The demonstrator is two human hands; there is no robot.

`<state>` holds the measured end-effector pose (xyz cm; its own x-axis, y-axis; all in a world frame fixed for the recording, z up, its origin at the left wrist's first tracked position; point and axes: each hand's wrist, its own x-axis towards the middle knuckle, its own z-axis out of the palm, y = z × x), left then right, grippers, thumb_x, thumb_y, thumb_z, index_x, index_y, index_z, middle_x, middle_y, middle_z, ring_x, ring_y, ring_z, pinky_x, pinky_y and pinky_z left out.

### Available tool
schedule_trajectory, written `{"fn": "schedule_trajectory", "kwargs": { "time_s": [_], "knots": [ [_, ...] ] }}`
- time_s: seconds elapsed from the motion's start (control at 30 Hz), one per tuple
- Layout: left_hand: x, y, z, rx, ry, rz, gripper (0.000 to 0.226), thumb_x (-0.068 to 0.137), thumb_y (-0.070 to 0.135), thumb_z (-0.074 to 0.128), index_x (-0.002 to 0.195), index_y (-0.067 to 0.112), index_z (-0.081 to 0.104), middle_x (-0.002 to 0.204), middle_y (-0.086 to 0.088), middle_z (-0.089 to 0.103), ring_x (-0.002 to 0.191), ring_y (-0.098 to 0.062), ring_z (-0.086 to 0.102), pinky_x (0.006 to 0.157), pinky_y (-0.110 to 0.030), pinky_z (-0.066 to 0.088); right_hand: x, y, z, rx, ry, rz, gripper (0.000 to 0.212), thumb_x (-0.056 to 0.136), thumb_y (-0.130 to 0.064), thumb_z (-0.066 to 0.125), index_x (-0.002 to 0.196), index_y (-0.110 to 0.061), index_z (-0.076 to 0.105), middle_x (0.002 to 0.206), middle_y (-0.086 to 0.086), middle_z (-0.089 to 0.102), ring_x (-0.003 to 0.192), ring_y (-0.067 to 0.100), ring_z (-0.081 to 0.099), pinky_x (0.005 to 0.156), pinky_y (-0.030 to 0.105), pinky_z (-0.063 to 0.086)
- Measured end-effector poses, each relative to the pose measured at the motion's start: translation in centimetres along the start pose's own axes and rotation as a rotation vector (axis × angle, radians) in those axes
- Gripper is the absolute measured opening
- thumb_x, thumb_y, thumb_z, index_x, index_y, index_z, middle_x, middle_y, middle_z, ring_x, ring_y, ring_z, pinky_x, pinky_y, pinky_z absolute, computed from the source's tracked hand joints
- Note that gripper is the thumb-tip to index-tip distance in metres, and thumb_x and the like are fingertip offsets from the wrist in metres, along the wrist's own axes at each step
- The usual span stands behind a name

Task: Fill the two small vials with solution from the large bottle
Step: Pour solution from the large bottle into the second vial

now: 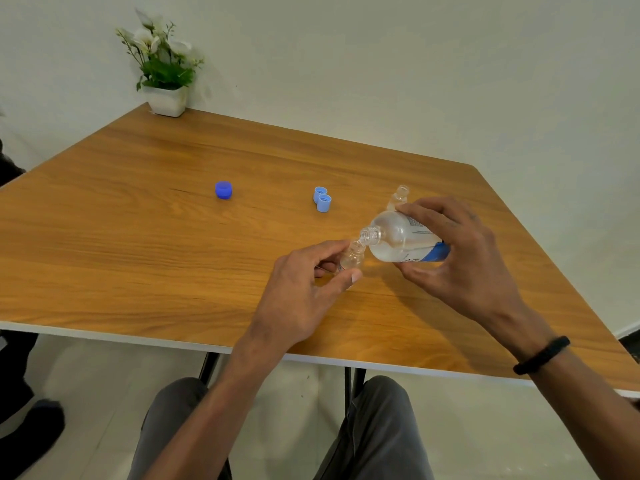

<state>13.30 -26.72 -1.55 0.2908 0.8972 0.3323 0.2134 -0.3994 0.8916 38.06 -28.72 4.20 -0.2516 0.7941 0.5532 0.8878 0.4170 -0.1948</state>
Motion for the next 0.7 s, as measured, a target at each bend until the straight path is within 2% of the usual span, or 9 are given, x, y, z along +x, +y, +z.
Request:
{"fn": "schedule_trajectory", "kwargs": {
  "time_s": [0.27,0.5,0.7],
  "knots": [
    [0.01,-0.11,0.03,0.001,-0.006,-0.003,0.047,0.093,0.033,0.077,0.139,0.025,0.068,0.108,0.014,0.076,0.101,-0.003,0.067,0.094,-0.022,0.055,-0.09,-0.05,0.03,0.002,0.01,0.006,0.079,0.072,-0.018,0.095,0.144,-0.018,0.063,0.135,0.003,0.062,0.128,0.015,0.05,0.101,0.058,0.053],
    [-0.04,-0.04,-0.02,0.004,-0.004,-0.005,0.047,0.093,0.033,0.077,0.139,0.025,0.067,0.109,0.015,0.076,0.102,-0.002,0.067,0.094,-0.02,0.055,-0.29,-0.23,0.09,0.023,0.001,0.027,0.079,0.072,-0.018,0.096,0.144,-0.016,0.064,0.135,0.002,0.062,0.126,0.018,0.053,0.102,0.055,0.054],
    [-0.05,-0.01,0.04,-0.009,-0.005,-0.007,0.046,0.093,0.033,0.078,0.137,0.026,0.069,0.106,0.015,0.076,0.1,-0.004,0.068,0.095,-0.026,0.056,-0.47,-0.22,0.22,0.072,-0.007,0.036,0.078,0.072,-0.018,0.097,0.143,-0.015,0.065,0.134,-0.001,0.062,0.124,0.02,0.057,0.101,0.053,0.054]
  ]
}}
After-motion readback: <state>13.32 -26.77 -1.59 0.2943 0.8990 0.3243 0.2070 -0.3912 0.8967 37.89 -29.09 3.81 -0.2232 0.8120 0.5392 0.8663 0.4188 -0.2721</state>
